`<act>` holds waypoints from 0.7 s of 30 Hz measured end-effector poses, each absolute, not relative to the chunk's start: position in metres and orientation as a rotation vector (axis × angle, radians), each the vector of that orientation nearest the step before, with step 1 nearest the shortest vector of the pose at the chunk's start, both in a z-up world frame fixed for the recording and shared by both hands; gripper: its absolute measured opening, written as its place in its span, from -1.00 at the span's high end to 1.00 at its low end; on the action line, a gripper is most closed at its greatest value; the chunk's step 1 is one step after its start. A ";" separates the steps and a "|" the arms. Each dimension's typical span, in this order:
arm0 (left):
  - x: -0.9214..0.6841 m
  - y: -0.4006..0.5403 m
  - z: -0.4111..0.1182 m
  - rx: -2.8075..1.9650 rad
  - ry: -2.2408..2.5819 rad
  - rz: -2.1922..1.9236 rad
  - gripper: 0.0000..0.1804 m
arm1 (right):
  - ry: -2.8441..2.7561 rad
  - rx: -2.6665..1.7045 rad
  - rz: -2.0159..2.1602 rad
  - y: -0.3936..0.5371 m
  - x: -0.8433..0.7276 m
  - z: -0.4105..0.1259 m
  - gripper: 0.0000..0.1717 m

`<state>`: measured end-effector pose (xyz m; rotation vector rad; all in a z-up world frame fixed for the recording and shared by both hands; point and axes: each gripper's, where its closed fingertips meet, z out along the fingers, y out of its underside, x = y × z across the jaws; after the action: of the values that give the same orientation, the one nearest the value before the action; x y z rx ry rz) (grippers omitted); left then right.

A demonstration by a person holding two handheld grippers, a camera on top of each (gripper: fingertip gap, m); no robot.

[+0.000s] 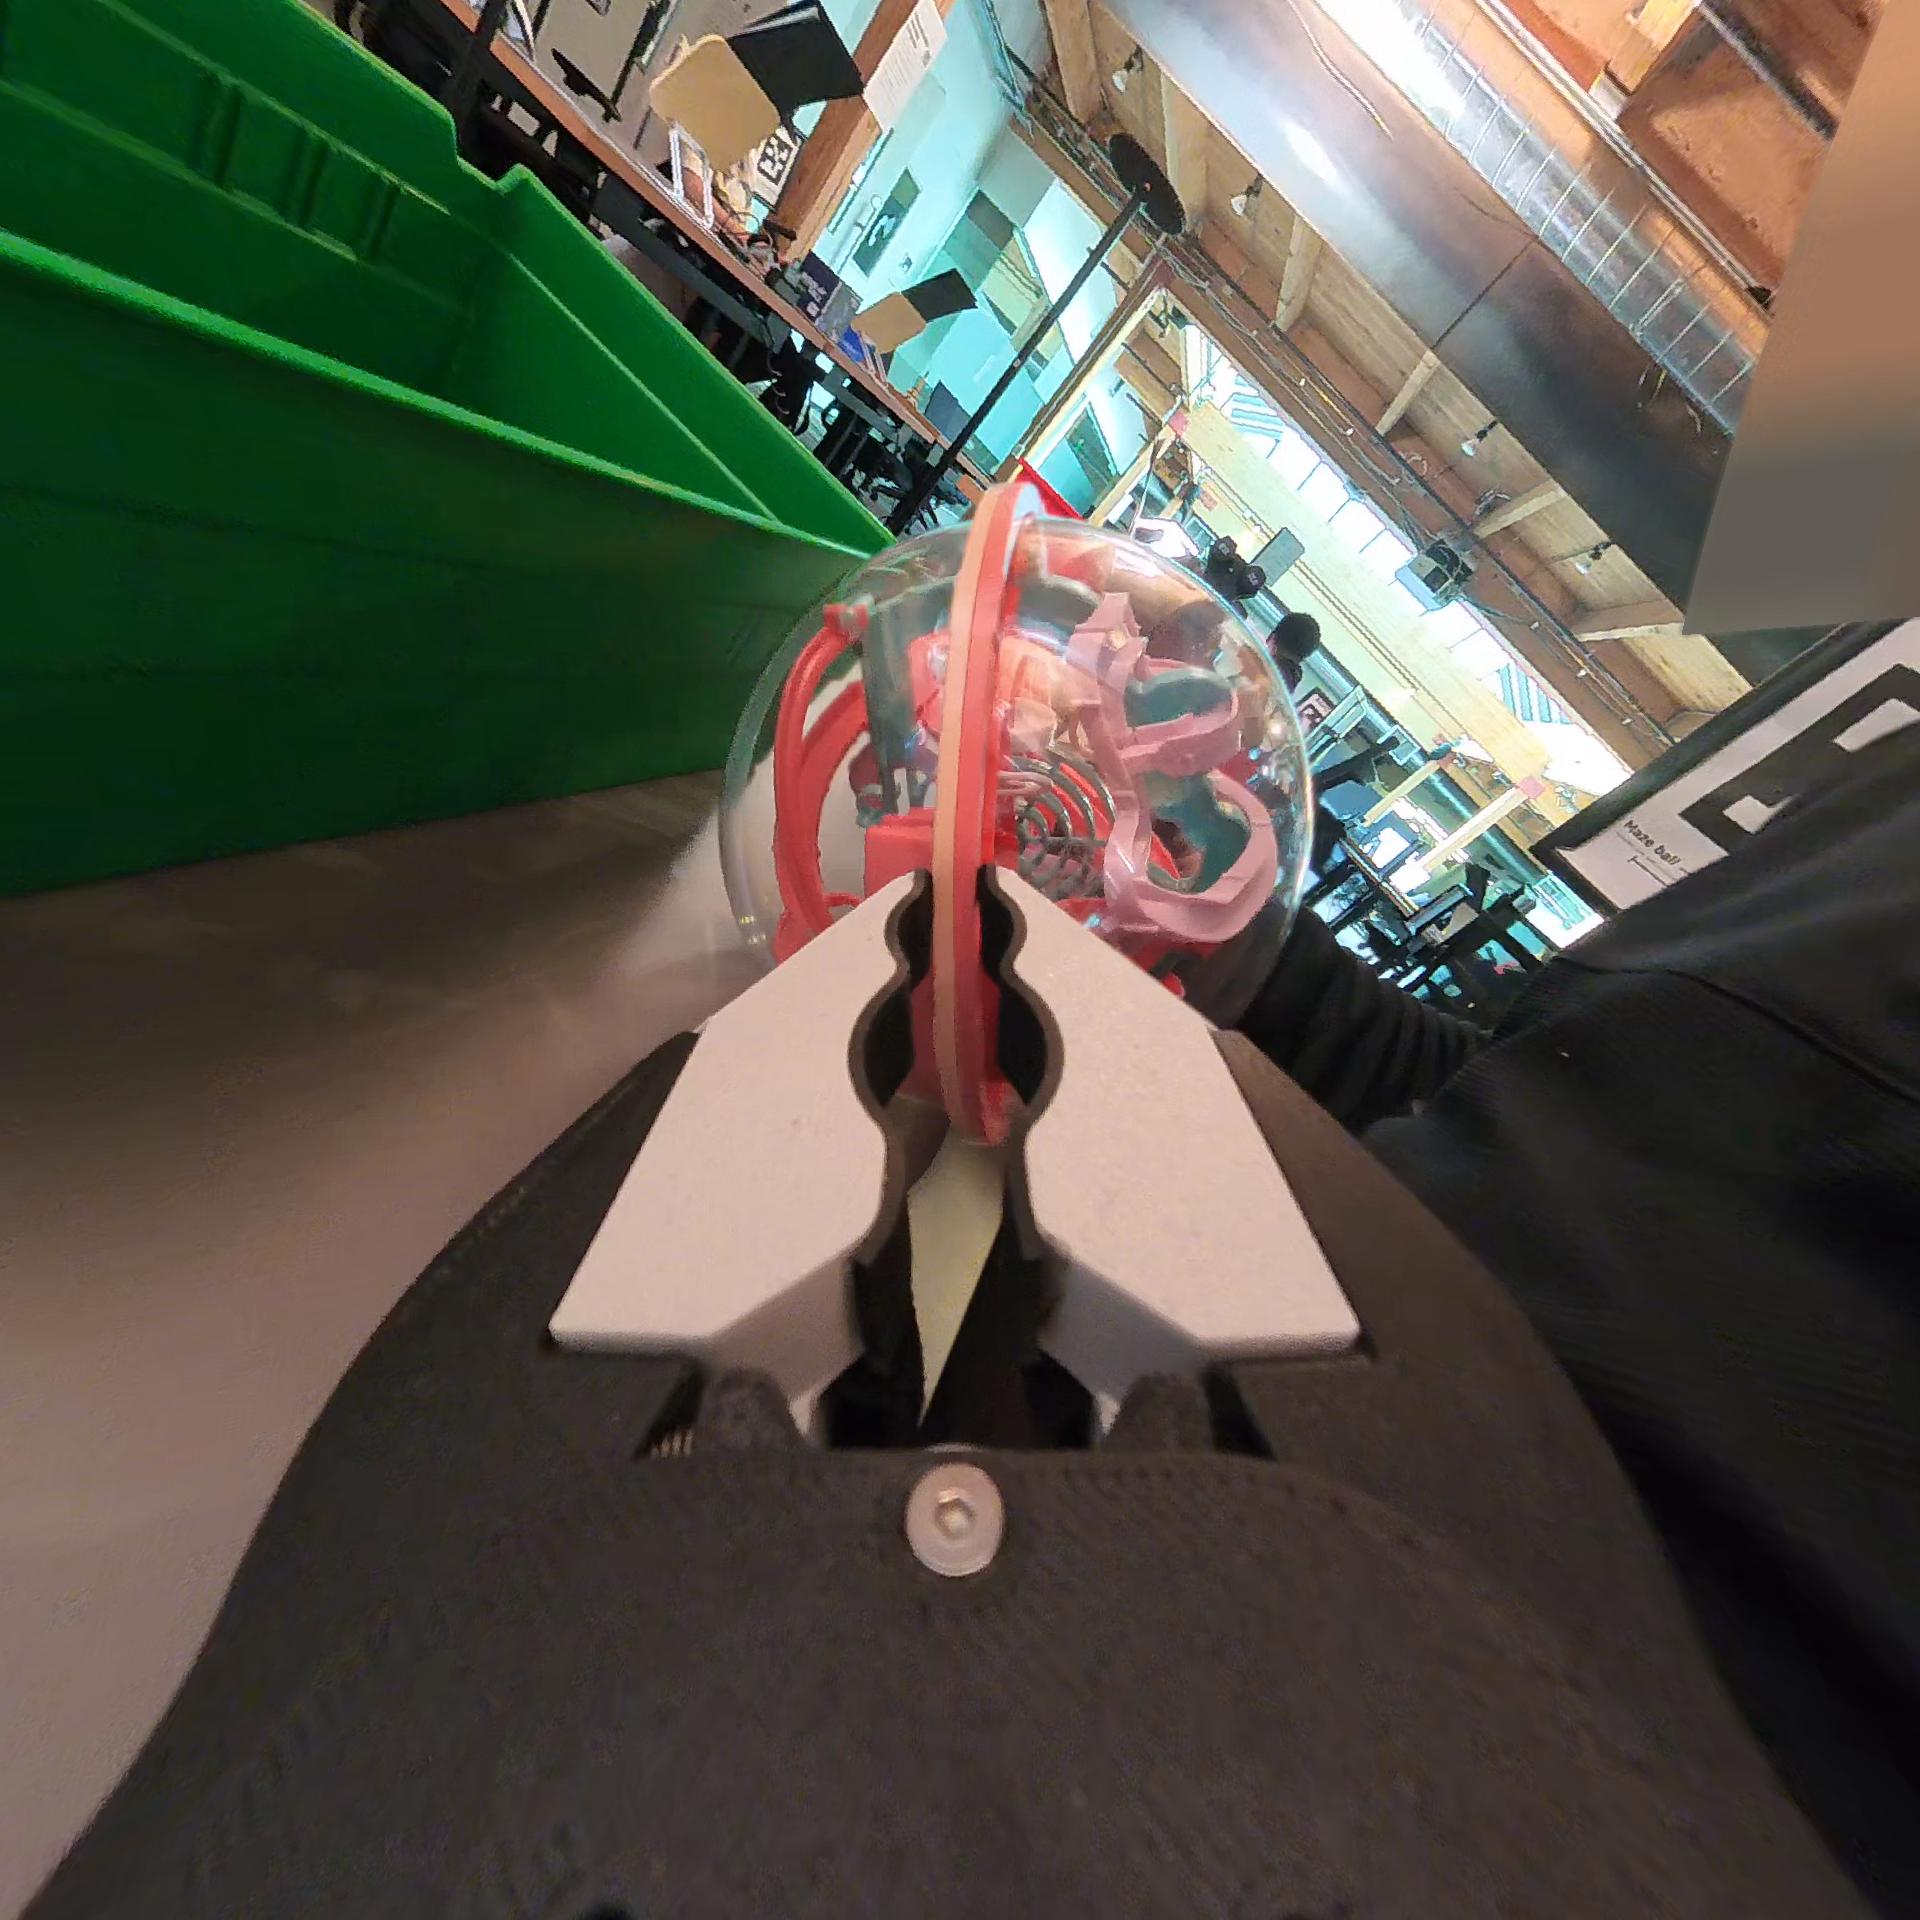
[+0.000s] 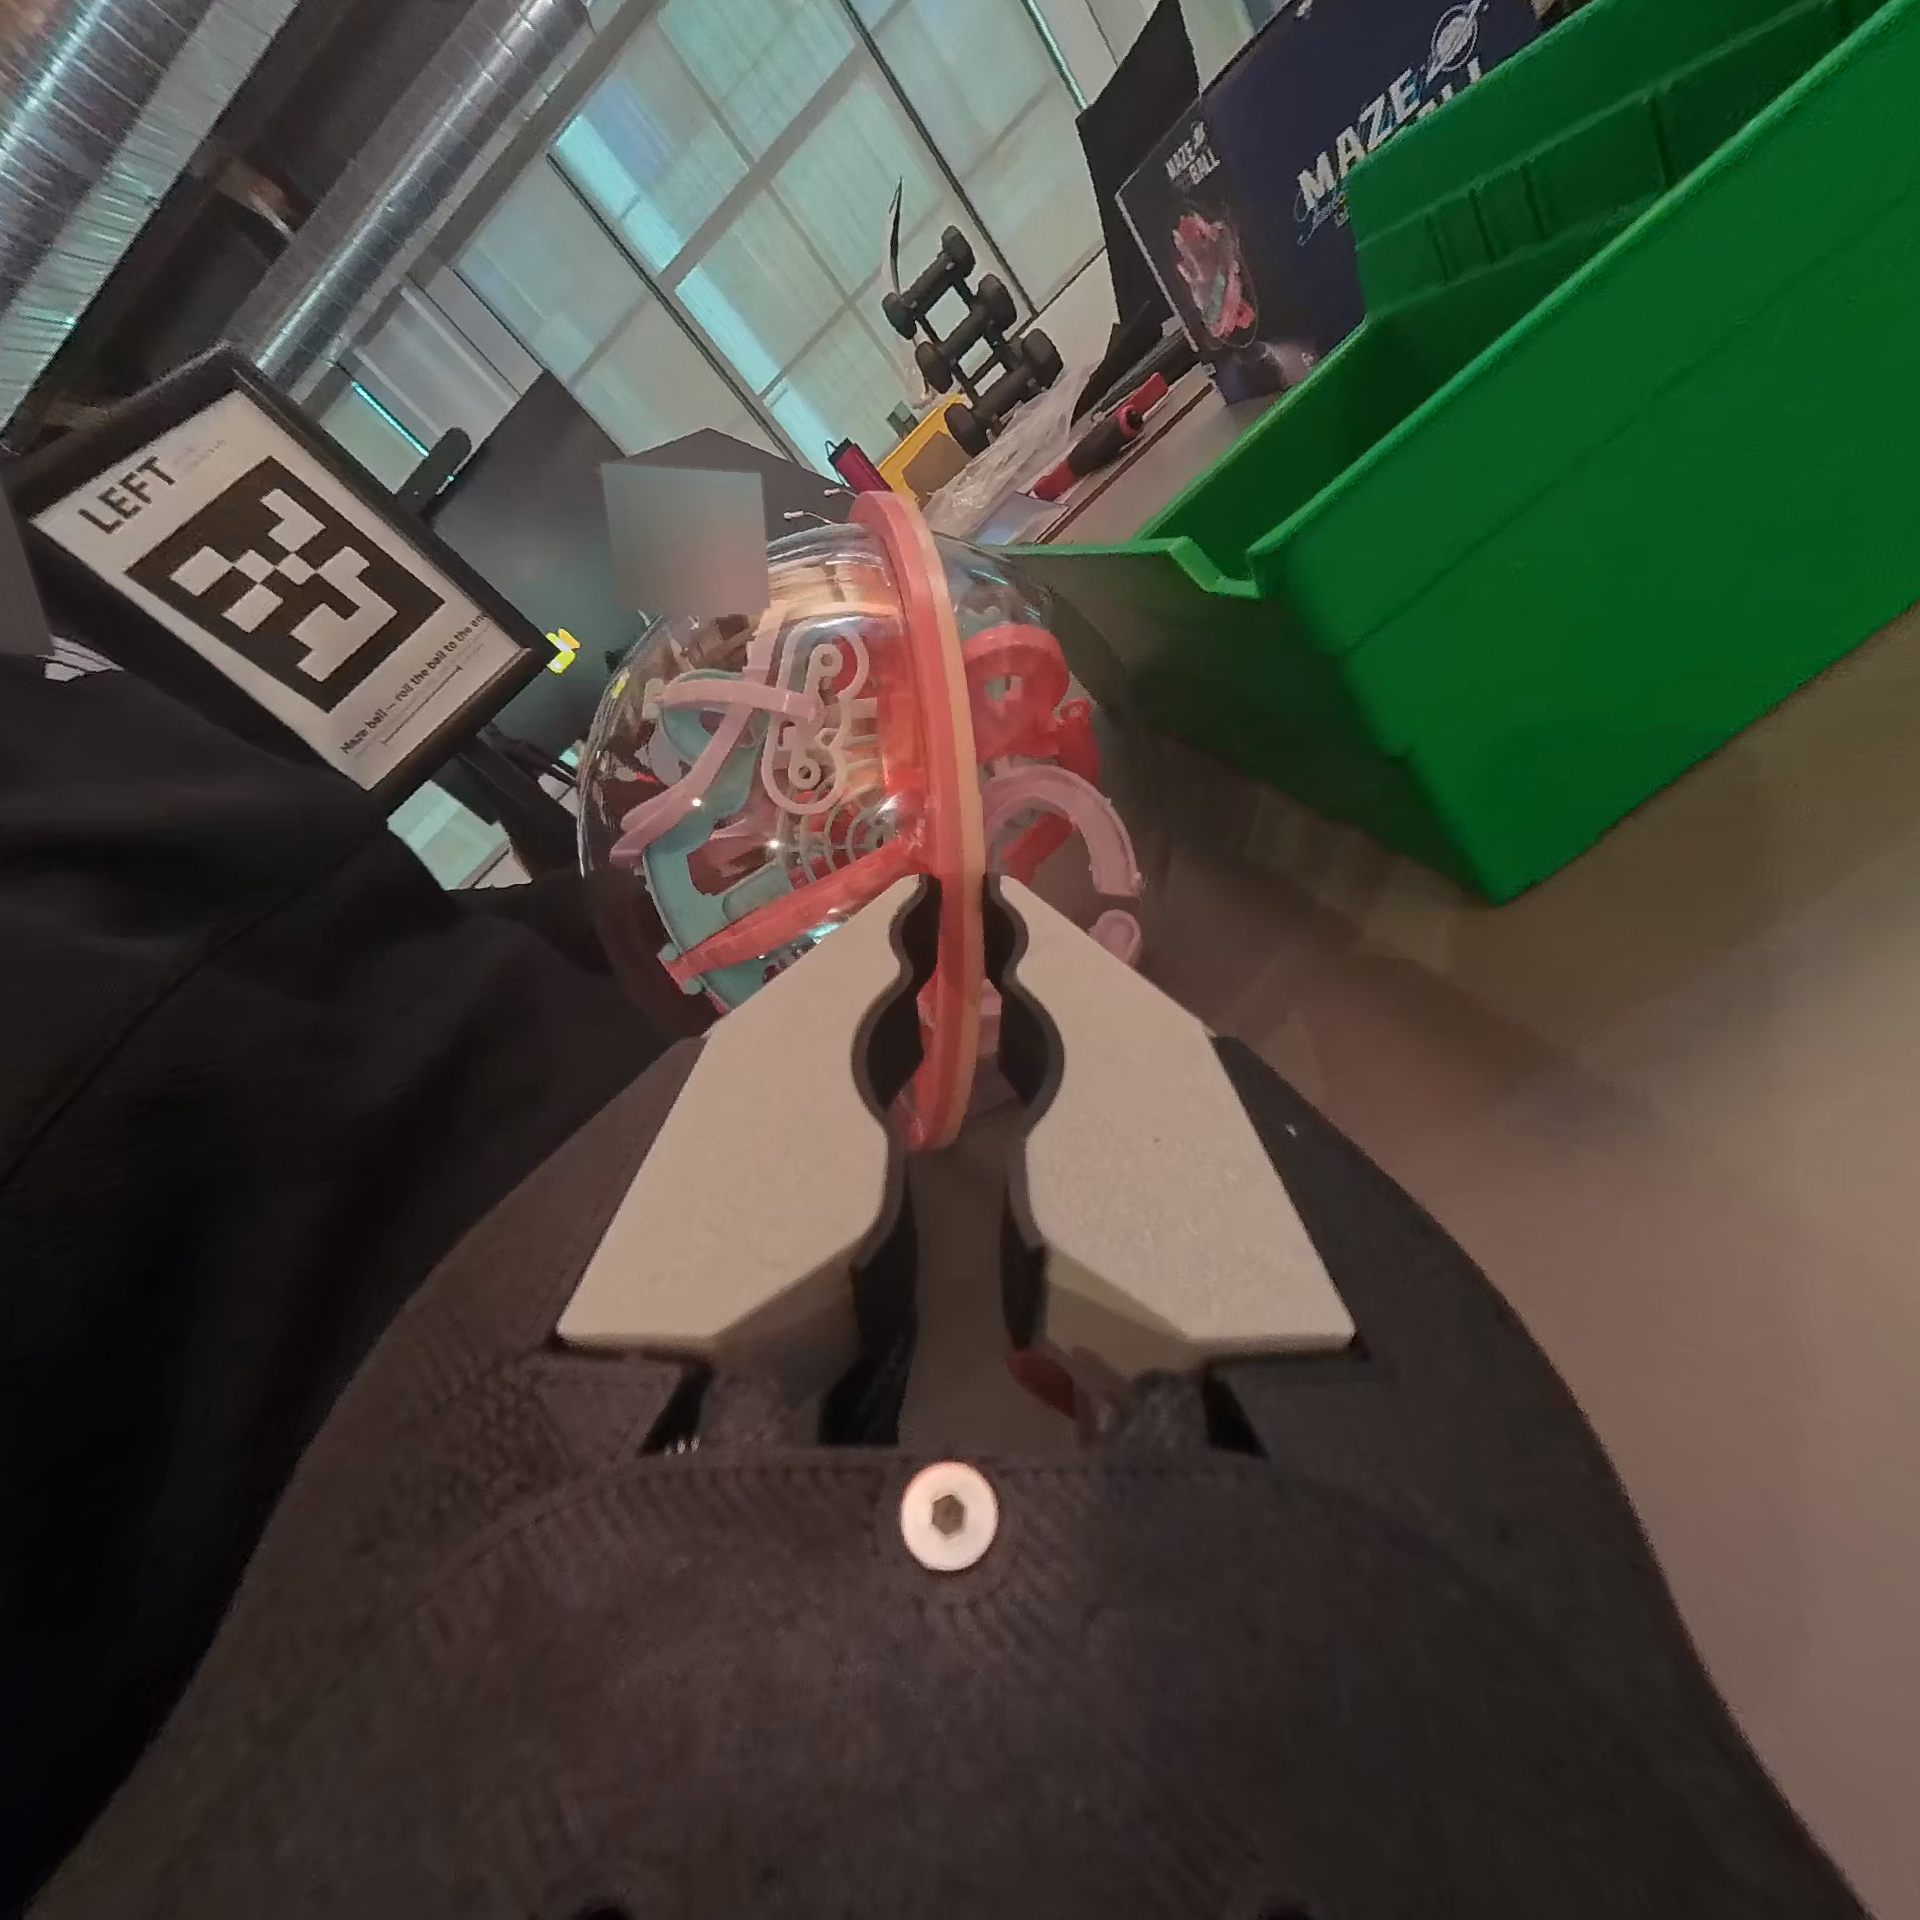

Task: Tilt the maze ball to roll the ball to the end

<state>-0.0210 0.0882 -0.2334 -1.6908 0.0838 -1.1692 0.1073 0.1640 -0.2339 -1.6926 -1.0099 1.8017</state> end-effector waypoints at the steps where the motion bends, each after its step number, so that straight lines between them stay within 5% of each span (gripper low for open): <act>1: -0.021 0.088 -0.234 -1.696 0.085 -1.155 0.93 | -1.004 -1.685 1.792 0.165 0.106 -0.233 0.92; 21: -0.052 0.082 -0.216 -1.715 0.062 -1.008 0.92 | -1.077 -1.600 1.723 0.155 0.079 -0.216 0.92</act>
<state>-0.0519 0.0822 -0.2159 -1.7147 0.0621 -1.0077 0.0791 0.1546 -0.2160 -1.5999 -1.0769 1.7231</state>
